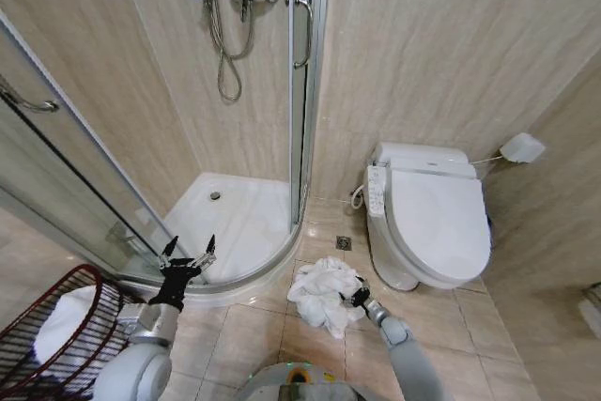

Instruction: Discard the used towel into the hamper.

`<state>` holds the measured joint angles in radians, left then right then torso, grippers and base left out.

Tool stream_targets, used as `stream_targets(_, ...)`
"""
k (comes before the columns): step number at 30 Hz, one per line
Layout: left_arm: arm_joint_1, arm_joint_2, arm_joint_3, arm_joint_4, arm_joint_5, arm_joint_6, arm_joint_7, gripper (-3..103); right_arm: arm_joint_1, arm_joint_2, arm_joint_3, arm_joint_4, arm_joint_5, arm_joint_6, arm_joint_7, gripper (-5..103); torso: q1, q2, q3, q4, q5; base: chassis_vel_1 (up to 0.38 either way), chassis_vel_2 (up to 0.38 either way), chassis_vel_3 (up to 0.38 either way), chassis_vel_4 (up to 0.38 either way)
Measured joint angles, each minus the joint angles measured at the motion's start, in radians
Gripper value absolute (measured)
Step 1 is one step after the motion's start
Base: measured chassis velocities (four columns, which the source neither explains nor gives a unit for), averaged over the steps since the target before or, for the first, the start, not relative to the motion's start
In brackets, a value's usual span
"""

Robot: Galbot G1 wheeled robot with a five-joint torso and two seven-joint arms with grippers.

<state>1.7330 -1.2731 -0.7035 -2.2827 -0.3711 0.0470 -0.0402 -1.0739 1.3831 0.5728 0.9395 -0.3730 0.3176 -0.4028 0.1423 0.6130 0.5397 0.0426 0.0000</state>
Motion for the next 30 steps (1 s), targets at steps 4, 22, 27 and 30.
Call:
stream_targets(4,0.000,0.000,0.000,0.000,0.000,0.000,0.000,98,0.030,-0.006,0.003,-0.042,0.044,0.035,-0.059,100,0.000,0.000,0.000,0.0000,0.0001,0.000,0.000,0.000,0.000)
stream_targets(22,0.000,0.000,0.000,0.000,0.000,0.000,0.000,98,0.106,0.003,0.029,-0.239,0.201,0.082,-0.224,79,0.000,0.000,0.000,0.0000,0.0000,0.000,0.000,0.000,0.000)
stream_targets(27,0.000,0.000,0.000,0.000,0.000,0.000,0.000,98,0.117,0.003,0.033,-0.265,0.186,0.089,-0.210,63,0.000,0.000,0.000,0.0000,0.0000,0.000,0.000,0.000,0.000)
stream_targets(30,0.000,0.000,0.000,0.000,0.000,0.000,0.000,98,0.120,0.003,0.037,-0.273,0.181,0.090,-0.204,55,0.000,0.000,0.000,0.0000,0.0000,0.000,0.000,0.000,0.000)
